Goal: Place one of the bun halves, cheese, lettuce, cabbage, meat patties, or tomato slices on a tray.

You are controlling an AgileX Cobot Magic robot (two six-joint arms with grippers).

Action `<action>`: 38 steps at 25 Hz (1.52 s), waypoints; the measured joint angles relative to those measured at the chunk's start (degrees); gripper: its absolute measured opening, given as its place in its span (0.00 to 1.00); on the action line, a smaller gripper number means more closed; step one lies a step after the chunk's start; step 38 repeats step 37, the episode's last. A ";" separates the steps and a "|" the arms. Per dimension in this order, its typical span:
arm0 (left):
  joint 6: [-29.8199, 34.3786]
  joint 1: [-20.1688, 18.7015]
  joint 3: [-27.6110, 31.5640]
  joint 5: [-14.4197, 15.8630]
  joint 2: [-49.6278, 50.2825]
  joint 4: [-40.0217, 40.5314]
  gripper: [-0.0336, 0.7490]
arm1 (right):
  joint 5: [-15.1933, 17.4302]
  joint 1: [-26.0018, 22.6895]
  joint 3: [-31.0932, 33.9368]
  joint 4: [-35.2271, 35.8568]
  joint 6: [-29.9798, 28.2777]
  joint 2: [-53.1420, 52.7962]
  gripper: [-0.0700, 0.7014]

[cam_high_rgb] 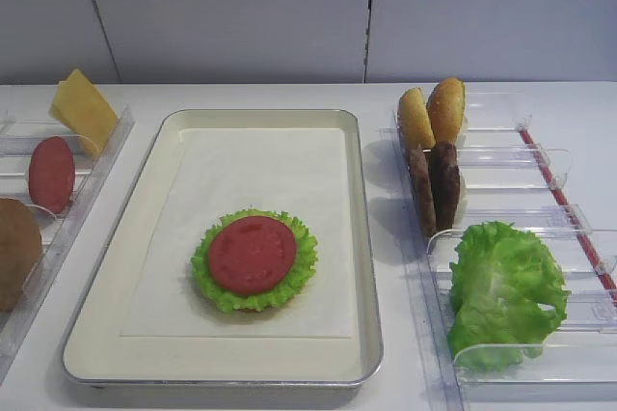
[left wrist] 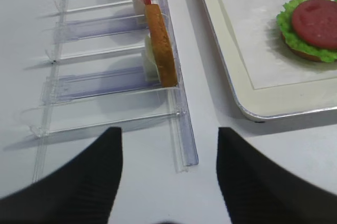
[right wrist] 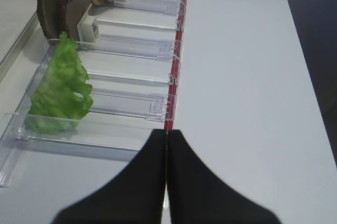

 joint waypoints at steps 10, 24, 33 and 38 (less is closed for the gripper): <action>-0.34 -0.01 0.00 0.00 0.00 0.00 0.52 | 0.00 0.00 0.00 0.00 0.00 0.00 0.43; -0.37 -0.01 0.00 0.00 0.00 0.00 0.52 | 0.00 0.00 0.00 0.00 0.00 0.00 0.43; -0.37 -0.01 0.07 -0.04 0.00 0.00 0.52 | 0.00 0.00 0.00 0.00 0.00 0.00 0.43; -0.46 -0.01 0.07 -0.04 0.00 0.00 0.52 | 0.00 0.00 0.00 0.00 0.00 0.00 0.43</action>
